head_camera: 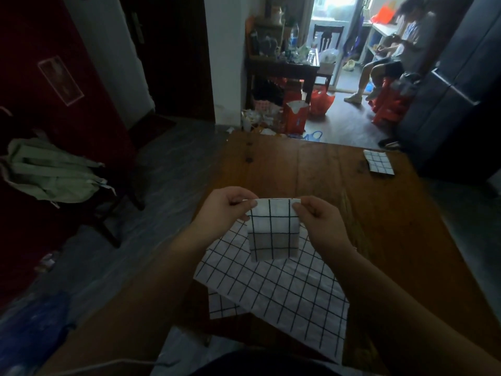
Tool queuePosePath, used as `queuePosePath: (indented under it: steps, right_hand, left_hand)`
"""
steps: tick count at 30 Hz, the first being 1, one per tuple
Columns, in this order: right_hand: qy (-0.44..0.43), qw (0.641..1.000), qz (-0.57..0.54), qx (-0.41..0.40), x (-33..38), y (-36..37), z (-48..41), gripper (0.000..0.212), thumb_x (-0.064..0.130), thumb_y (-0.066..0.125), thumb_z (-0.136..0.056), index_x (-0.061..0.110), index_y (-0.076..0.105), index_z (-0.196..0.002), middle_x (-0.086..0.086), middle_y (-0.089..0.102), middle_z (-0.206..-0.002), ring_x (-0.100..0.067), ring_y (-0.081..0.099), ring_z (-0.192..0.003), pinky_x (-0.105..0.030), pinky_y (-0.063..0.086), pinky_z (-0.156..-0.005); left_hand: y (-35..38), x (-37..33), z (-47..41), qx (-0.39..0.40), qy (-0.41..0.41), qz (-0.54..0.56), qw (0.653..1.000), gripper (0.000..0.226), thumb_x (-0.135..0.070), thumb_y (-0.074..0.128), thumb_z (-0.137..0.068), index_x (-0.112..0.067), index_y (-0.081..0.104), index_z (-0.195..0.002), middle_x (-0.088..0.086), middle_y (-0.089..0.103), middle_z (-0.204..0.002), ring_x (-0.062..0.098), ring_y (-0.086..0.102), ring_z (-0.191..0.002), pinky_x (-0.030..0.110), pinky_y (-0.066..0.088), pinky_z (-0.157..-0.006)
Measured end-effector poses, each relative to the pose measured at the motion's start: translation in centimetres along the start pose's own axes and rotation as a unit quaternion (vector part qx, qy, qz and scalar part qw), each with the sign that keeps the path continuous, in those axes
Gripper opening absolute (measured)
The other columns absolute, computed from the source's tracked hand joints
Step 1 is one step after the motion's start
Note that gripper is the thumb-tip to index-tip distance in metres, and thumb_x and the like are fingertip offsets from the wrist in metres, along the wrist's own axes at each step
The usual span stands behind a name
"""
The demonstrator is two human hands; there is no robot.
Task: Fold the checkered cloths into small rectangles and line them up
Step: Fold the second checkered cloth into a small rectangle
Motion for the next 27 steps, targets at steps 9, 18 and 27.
queuePosePath:
  steps: [9, 18, 27]
  right_hand:
    - [0.025, 1.0, 0.013, 0.009, -1.7, 0.1, -0.1, 0.024, 0.019, 0.06, -0.099, 0.03, 0.071, -0.081, 0.0, 0.068, -0.075, -0.019, 0.063, -0.073, -0.045, 0.056, -0.075]
    - [0.016, 0.995, 0.093, 0.011, -1.8, -0.1, -0.3, 0.021, 0.023, 0.063, -0.098, 0.023, 0.073, -0.08, -0.004, 0.069, -0.075, -0.017, 0.063, -0.071, -0.045, 0.056, -0.074]
    - [-0.036, 0.968, 0.234, 0.083, -0.3, 1.0, -0.7, 0.021, 0.029, 0.059, -0.099, 0.019, 0.073, -0.087, 0.001, 0.063, -0.068, -0.004, 0.05, -0.055, -0.028, 0.043, -0.055]
  left_hand:
    - [0.0, 0.6, 0.0, -0.029, -0.027, 0.068, 0.997, 0.011, -0.005, 0.063, -0.098, -0.008, 0.074, -0.101, -0.004, 0.076, -0.082, 0.006, 0.072, -0.073, 0.022, 0.061, -0.068]
    - [-0.2, 1.2, -1.2, -0.008, -0.028, -0.132, 0.991, 0.008, -0.024, 0.068, -0.096, -0.027, 0.072, -0.103, -0.014, 0.072, -0.099, 0.002, 0.067, -0.094, 0.03, 0.057, -0.087]
    - [4.3, -3.5, -2.7, 0.105, 0.051, -0.228, 0.967, 0.011, -0.038, 0.07, -0.095, -0.03, 0.074, -0.102, -0.02, 0.065, -0.09, -0.002, 0.061, -0.091, 0.019, 0.045, -0.074]
Point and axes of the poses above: each hand's wrist, its own z-axis away from the middle knuckle, its own y-axis out of the palm, x = y × z, the point moved 6 cm from there along -z, towards the middle knuckle
